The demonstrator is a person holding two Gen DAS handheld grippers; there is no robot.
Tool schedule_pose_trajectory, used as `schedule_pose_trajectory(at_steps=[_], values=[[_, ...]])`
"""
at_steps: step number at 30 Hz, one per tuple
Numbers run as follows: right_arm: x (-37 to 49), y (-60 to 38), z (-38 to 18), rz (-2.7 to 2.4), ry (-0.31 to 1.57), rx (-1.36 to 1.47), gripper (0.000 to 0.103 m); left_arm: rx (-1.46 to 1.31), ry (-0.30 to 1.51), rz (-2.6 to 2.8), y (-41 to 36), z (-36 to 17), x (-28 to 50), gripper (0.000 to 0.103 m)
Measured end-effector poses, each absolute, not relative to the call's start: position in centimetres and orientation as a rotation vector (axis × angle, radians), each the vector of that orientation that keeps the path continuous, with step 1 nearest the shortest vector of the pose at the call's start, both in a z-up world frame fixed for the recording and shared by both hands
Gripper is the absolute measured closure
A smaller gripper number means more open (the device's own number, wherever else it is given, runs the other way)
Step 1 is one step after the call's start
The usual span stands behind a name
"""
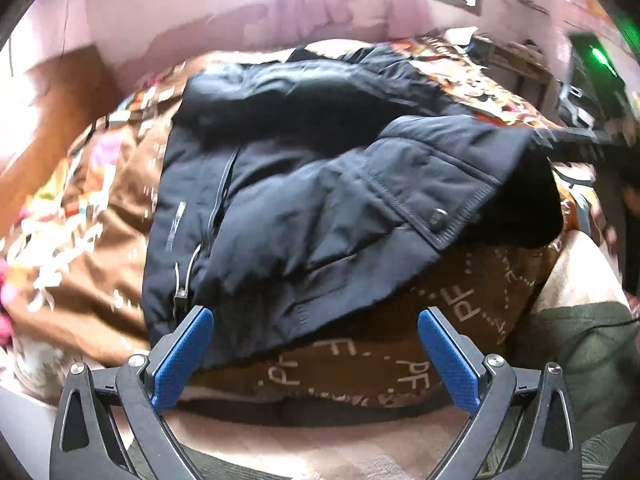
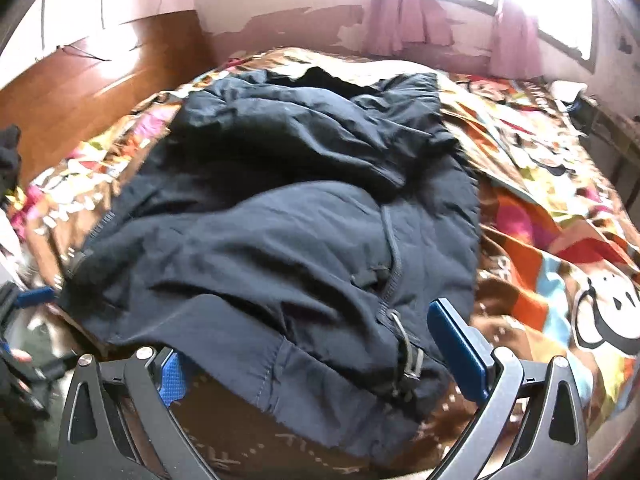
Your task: Fold large clothes
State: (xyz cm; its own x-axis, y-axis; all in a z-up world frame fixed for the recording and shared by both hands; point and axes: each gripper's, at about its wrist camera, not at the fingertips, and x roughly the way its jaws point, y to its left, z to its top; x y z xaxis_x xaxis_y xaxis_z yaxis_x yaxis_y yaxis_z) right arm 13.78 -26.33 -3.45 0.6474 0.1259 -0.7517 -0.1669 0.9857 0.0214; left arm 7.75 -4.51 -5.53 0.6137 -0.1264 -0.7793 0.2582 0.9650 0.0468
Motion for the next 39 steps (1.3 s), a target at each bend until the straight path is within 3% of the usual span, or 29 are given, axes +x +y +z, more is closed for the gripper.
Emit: schedule_pose_trajectory(at_steps=[11,29,39], values=[[18.7,-27.7,-0.1,0.286,0.934,0.204,0.001,0.307,0.893,-0.147,-6.8,-6.7,9.1,0.0],[10.6,-26.2,-10.7,0.321,1.126,-0.334,0.001,0.339,1.01,-0.224,-3.0,-8.5,9.7,0.0],[12.0,-24.7,-11.4,0.052,0.992,-0.591,0.002,0.366,1.012,-0.215,-3.5,-8.9,9.5,0.0]])
